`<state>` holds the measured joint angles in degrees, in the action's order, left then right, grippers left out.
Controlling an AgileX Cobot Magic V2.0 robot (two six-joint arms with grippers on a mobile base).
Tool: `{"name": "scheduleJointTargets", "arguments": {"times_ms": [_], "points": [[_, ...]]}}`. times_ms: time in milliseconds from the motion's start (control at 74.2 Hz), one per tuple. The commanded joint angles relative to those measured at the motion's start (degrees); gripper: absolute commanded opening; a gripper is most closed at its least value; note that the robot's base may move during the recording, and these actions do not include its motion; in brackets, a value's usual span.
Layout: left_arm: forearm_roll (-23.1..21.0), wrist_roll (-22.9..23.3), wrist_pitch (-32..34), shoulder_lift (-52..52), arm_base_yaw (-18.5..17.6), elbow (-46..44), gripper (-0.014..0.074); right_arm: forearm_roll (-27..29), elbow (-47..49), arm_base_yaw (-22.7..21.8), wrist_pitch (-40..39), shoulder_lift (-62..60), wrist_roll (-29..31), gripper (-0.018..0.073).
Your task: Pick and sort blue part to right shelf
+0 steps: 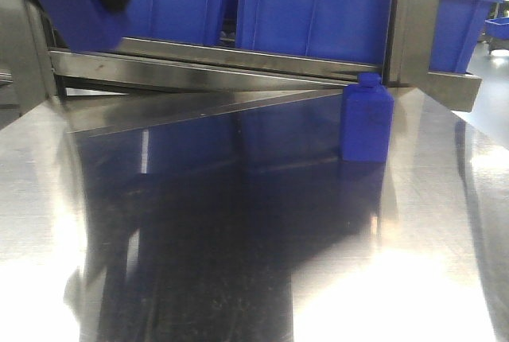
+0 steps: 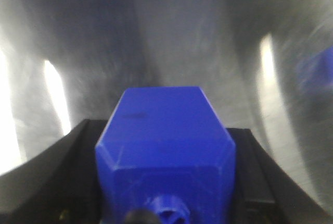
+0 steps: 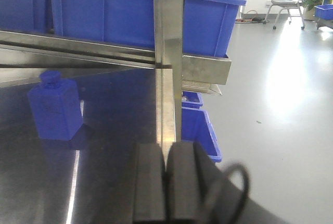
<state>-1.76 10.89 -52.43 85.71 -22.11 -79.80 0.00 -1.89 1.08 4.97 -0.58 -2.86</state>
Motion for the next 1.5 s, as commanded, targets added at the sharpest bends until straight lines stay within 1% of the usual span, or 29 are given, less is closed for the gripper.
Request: {"name": "scheduleJointTargets", "arguments": {"times_ms": [0,81,256,351,391,445,458,472,566,634,742,849,876,984,1119,1227,1294,1321,1429,1483], "points": [[0.72,0.4,5.64,-7.63,-0.24,2.36,0.0251,0.0,3.35,0.0,-4.01,-1.17,0.28,0.0057],[0.85,0.4,8.39,-12.69,-0.24,6.67,0.0251,0.0,5.22,0.0,-2.07,-1.17,0.28,0.0057],[0.92,0.4,17.08,-26.23,-0.24,18.33,0.0251,0.0,9.85,0.0,0.89,-0.26,0.28,0.0059],[1.76,0.4,21.88,-33.73,-0.24,24.69,0.0251,0.0,12.81,0.0,0.94,2.44,0.28,0.0089],[2.27,0.4,23.51,-36.84,-0.24,26.73,0.0251,0.0,14.19,0.0,0.88,4.08,0.28,0.0127],[3.15,0.4,25.5,-40.56,-0.24,30.17,0.0251,0.0,16.35,0.0,0.46,6.61,0.28,0.0201],[3.18,0.4,25.93,-41.54,-0.24,30.83,0.0251,0.0,16.86,0.0,0.28,7.28,0.28,0.0235],[3.33,0.4,26.54,-42.5,-0.24,31.5,0.0251,0.0,17.11,0.0,0.14,7.96,0.28,0.0247],[4.23,0.4,28.82,-48.12,-0.24,35.33,0.0251,0.0,20.88,0.0,-0.24,12.49,0.28,0.0428],[4.64,0.4,30.34,-51.84,-0.24,37.74,0.0251,0.0,23.92,0.0,0.08,16.1,0.28,0.0527],[5.02,0.4,33.5,-56.42,-0.24,40.7,0.0251,0.0,29.13,0.64,2.26,21.93,0.28,0.0603],[5.02,0.4,35.72,-59.0,-0.24,42.31,0.0251,0.0,35.91,3.37,8.46,28.62,0.33,0.0608],[5.02,0.4,35.72,-59.25,-0.24,42.47,0.0251,0.0,37.97,4.36,11.4,31.18,0.33,0.0608],[5.02,0.4,35.35,-59.36,-0.24,42.57,0.0251,0.0,46.19,8.57,21.09,39.54,0.33,0.0608],[5.02,0.4,35.35,-59.36,-0.24,42.57,0.0251,0.0,58.56,15.0,32.24,51.83,0.33,0.0608],[5.02,0.4,35.35,-59.36,-0.24,42.57,0.0251,0.75,66.89,18.82,38.43,61.34,-0.04,0.0608],[5.02,0.4,35.35,-59.36,-0.24,42.57,0.0251,0.8,72.25,20.61,41.51,66.66,-2.32,0.0604],[5.02,0.4,35.35,-59.36,-0.24,42.57,0.0251,0.8,74.46,21.05,43.19,69.04,-4.69,0.0604],[5.02,0.4,35.35,-59.36,-0.24,42.57,0.0251,0.75,82.86,21.38,50.48,78.11,-11.41,0.0604],[5.02,0.4,35.35,-59.36,-0.24,42.57,0.0251,0.75,87.08,21.38,53.79,82.82,-12.65,0.0604]]}}
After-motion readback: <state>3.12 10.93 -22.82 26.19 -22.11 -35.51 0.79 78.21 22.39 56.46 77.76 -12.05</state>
